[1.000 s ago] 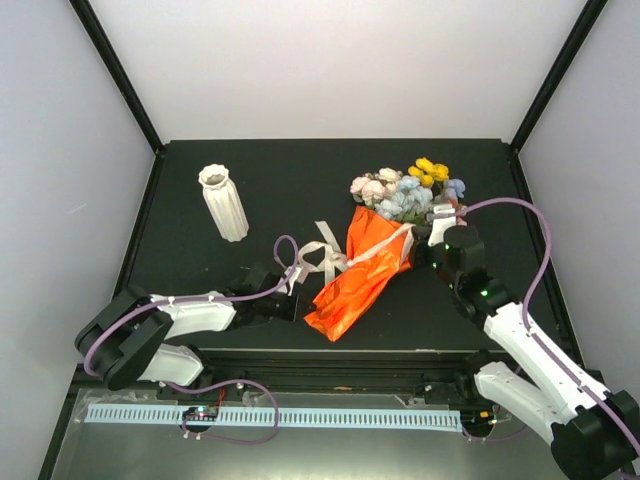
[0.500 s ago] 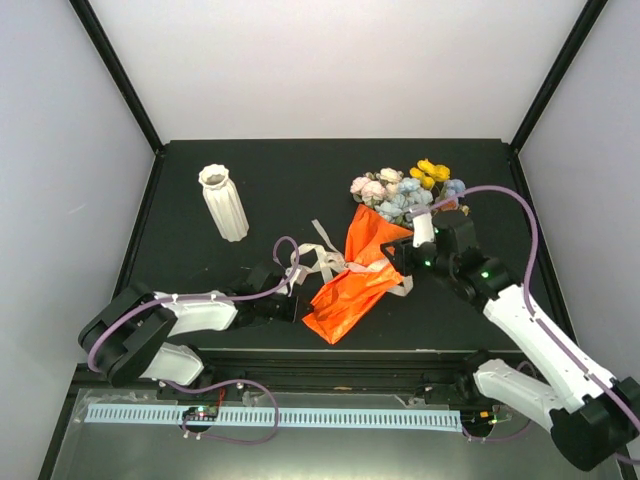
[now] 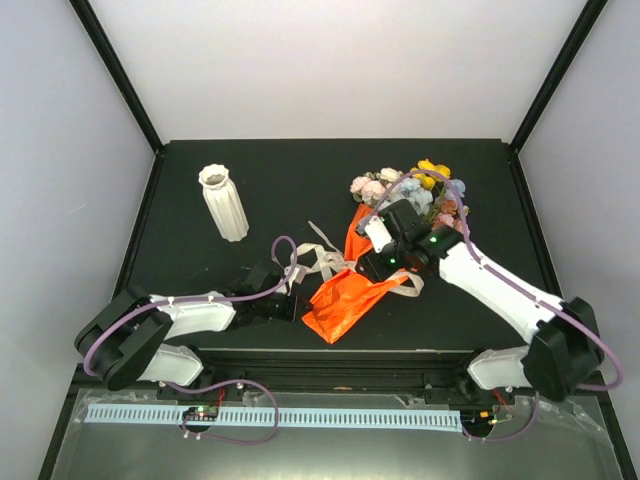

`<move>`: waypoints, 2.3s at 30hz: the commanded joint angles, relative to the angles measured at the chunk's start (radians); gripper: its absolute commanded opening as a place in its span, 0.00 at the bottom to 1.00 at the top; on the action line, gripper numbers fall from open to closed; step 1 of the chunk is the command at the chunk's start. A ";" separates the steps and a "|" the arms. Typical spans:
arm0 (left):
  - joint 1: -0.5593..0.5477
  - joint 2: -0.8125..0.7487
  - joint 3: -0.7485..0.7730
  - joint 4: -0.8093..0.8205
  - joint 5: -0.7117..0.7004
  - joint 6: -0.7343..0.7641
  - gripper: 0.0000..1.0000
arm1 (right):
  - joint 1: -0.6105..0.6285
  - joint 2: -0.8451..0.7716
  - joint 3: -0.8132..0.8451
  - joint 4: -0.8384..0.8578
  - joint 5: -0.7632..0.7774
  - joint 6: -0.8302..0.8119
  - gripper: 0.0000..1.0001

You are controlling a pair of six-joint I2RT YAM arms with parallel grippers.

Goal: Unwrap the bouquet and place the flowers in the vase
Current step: Untie the ribbon from the wrapping paper.

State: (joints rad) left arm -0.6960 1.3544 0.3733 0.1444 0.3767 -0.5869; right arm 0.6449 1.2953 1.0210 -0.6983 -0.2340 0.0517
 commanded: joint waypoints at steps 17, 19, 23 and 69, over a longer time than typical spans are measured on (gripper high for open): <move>-0.001 -0.033 0.009 0.008 -0.011 -0.003 0.02 | 0.008 0.271 0.096 -0.124 0.140 -0.185 0.55; -0.001 -0.034 0.008 0.010 -0.012 -0.004 0.02 | 0.007 0.275 0.099 -0.127 0.148 -0.190 0.49; -0.001 -0.033 0.006 0.010 -0.011 -0.003 0.02 | 0.009 0.268 0.116 -0.123 0.197 -0.177 0.27; -0.001 0.009 0.012 0.012 -0.079 -0.001 0.02 | 0.007 -0.355 0.303 0.551 1.116 -0.103 0.01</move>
State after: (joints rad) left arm -0.6960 1.3449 0.3706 0.1432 0.3145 -0.5869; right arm 0.6502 0.9241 1.2488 -0.2722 0.8227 0.0589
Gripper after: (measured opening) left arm 0.017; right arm 0.012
